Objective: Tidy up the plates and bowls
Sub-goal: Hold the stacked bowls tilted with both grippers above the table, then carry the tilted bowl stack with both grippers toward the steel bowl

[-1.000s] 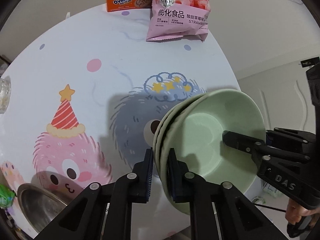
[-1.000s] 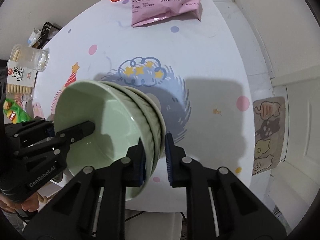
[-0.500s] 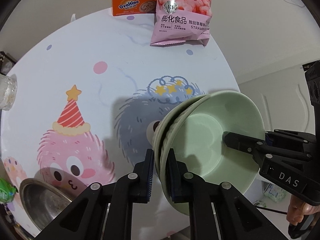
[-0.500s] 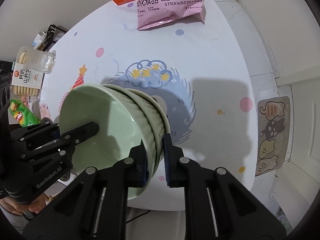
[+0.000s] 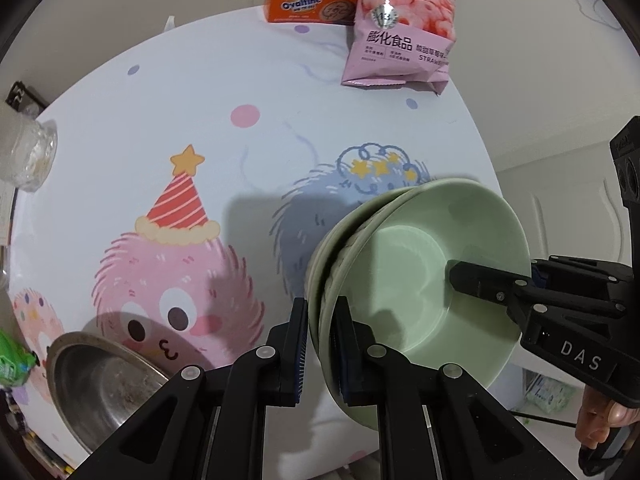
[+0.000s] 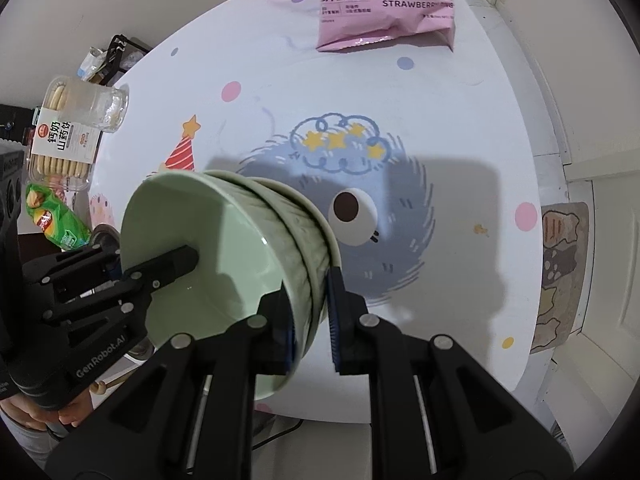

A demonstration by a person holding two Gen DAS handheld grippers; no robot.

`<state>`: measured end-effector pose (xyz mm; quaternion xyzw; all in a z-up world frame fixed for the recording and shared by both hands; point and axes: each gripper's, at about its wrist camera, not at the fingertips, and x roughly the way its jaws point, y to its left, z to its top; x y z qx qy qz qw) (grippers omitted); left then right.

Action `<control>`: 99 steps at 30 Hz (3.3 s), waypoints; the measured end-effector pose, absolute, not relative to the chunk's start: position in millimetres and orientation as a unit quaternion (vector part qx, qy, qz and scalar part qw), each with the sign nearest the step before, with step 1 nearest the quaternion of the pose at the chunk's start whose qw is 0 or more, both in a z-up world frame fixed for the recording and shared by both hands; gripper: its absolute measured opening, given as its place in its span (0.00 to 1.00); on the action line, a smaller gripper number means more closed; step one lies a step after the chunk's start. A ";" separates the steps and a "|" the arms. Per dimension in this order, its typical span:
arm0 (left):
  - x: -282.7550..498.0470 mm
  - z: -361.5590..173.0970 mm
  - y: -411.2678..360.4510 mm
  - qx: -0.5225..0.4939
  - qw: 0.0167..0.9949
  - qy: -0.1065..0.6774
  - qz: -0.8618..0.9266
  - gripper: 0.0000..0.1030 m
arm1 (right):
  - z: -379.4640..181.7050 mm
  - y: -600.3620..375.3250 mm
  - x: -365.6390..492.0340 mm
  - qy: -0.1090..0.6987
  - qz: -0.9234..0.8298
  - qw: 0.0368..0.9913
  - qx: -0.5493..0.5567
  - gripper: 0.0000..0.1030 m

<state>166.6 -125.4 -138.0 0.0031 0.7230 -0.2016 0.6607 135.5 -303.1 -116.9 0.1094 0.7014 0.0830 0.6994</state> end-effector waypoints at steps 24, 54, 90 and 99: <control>162.5 -133.0 -131.3 0.018 0.684 0.704 -0.187 0.10 | -131.0 -302.4 128.7 0.707 0.088 0.690 0.126 0.20; 158.7 -113.7 -102.7 -0.009 0.699 0.694 -0.173 0.09 | -105.8 -282.3 132.7 0.693 0.116 0.702 0.118 0.19; 162.5 -96.6 -102.5 -0.028 0.696 0.695 -0.181 0.10 | -74.5 -284.6 135.4 0.678 0.122 0.718 0.103 0.15; 160.4 -65.2 -66.0 -0.043 0.724 0.673 -0.148 0.10 | -50.0 -252.5 141.4 0.660 0.154 0.730 0.083 0.15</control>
